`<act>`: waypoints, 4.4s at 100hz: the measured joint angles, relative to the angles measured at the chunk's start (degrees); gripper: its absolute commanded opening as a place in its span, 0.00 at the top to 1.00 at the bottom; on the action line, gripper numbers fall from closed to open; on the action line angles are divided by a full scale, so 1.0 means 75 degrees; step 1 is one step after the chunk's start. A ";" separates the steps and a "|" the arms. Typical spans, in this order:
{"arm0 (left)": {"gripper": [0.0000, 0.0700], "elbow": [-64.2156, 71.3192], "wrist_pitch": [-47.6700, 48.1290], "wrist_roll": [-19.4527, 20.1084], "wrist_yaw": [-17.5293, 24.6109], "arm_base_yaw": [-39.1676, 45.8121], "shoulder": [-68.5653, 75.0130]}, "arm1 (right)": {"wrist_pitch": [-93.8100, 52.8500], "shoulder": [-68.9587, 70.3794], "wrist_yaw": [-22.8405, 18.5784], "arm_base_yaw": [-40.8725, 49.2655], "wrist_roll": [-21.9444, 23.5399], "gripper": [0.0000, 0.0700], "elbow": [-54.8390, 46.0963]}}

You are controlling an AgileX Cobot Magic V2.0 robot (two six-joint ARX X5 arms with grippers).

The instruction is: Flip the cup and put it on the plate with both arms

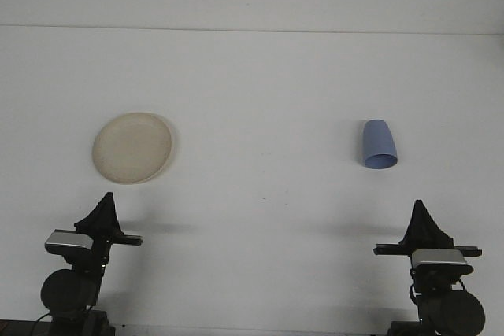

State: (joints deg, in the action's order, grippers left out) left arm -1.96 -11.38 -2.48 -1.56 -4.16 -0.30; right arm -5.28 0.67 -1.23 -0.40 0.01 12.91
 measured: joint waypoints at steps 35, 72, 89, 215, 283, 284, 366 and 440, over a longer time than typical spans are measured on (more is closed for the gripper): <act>0.98 0.0000 0.0000 0.0000 0.0000 0.0000 0.0000 | -0.2833 0.1932 0.0000 0.0000 -0.0003 1.00 0.2757; 0.98 0.0000 0.0000 0.0000 0.0000 0.0000 0.0000 | -0.5735 0.4605 -0.0006 0.0000 -0.0003 1.00 0.5225; 0.98 0.0000 0.0000 0.0000 0.0000 0.0000 0.0000 | -0.6035 0.4983 -0.0035 0.0000 -0.0003 1.00 0.5251; 0.98 0.0000 0.0000 0.0000 0.0000 0.0000 0.0000 | -0.3998 0.6292 0.0125 0.0000 0.0064 0.22 0.5240; 0.98 0.0000 0.0003 0.0000 0.0000 0.0000 0.0000 | 0.1833 0.7737 -0.0198 -0.0341 0.0388 0.22 0.2037; 0.98 0.0000 0.0000 0.0000 -0.0003 0.0000 0.0000 | 0.1897 0.7755 -0.0198 -0.0361 0.0388 0.22 0.1982; 0.98 0.0000 0.0000 0.0000 0.0000 0.0000 0.0000 | 0.5916 1.1739 -0.0953 -0.1125 0.0052 0.22 0.1865; 0.98 0.0000 0.0000 0.0000 -0.0003 0.0000 0.0000 | 0.6035 1.2473 -0.1445 -0.1195 -0.0236 1.00 0.2774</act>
State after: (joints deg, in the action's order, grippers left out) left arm -1.96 -11.38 -2.48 -1.58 -4.16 -0.30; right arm 39.99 94.21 -12.08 -9.37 -1.76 33.71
